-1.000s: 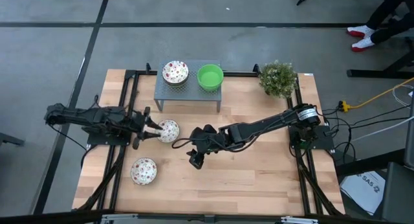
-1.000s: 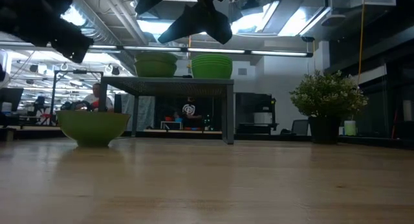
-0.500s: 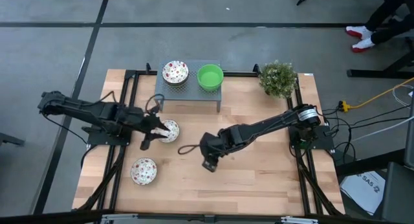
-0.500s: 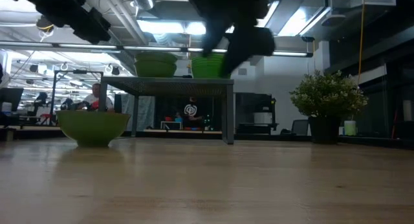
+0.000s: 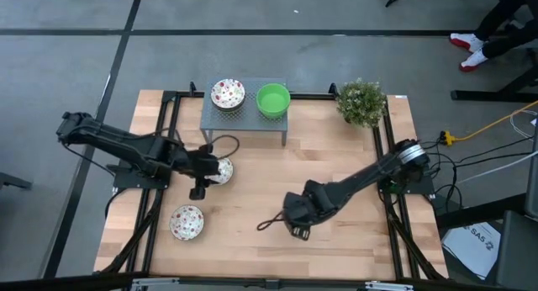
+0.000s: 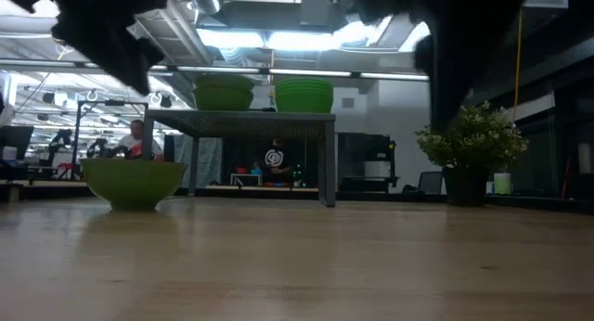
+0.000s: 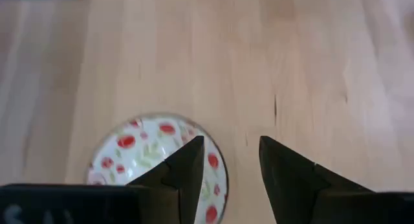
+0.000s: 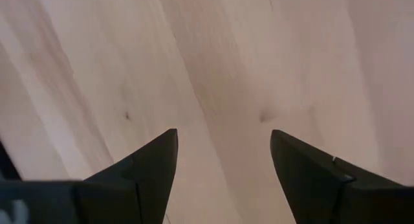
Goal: Pick & Place Mini bowls
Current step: Stack the white patterned bowl on the white patterned bowl on the shelf
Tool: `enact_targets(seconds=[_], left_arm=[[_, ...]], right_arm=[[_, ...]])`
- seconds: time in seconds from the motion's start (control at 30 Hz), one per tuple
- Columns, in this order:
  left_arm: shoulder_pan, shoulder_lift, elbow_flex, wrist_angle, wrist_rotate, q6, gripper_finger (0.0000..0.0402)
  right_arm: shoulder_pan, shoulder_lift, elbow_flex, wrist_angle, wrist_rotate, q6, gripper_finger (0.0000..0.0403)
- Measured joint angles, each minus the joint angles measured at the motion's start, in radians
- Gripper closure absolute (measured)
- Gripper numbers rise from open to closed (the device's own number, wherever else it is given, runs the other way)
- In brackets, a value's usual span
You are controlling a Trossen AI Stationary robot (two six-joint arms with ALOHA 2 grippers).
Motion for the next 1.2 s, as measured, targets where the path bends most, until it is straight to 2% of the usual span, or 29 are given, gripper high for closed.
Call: enact_targets(seconds=[0.17,0.3,0.43,0.63,0.73,0.87,0.97,1.07,1.2], left_arm=[[-0.062,0.068,0.001,-0.053,0.002,-0.037,0.0258],[-0.106,0.126,0.001,-0.052,-0.037,-0.054,0.0258],[-0.131,0.197,0.001,-0.057,-0.110,-0.075,0.0258],[-0.140,0.313,0.001,-0.049,-0.113,-0.085,0.0258],[-0.140,0.355,0.001,-0.017,-0.121,-0.097,0.0258],[-0.140,0.404,0.001,-0.006,-0.188,-0.099,0.0258],[-0.140,0.435,0.001,-0.008,-0.181,-0.099,0.0261],[-0.140,0.460,0.001,-0.006,-0.180,-0.108,0.0280],[-0.139,0.469,0.001,-0.005,-0.185,-0.198,0.0342]], right_arm=[[0.018,-0.096,-0.231,0.264,-0.008,0.138,0.0157],[0.016,-0.129,-0.311,0.348,-0.009,0.172,0.0157],[0.015,-0.130,-0.322,0.347,0.020,0.131,0.0157],[0.015,-0.130,-0.323,0.347,0.127,0.076,0.0157],[0.015,-0.130,-0.323,0.348,0.151,0.065,0.0157],[0.015,-0.130,-0.323,0.363,0.191,0.038,0.0157],[0.015,-0.130,-0.323,0.377,0.203,0.011,0.0157],[0.015,-0.130,-0.323,0.392,0.204,-0.014,0.0157],[0.015,-0.130,-0.323,0.399,0.204,-0.018,0.0157]])
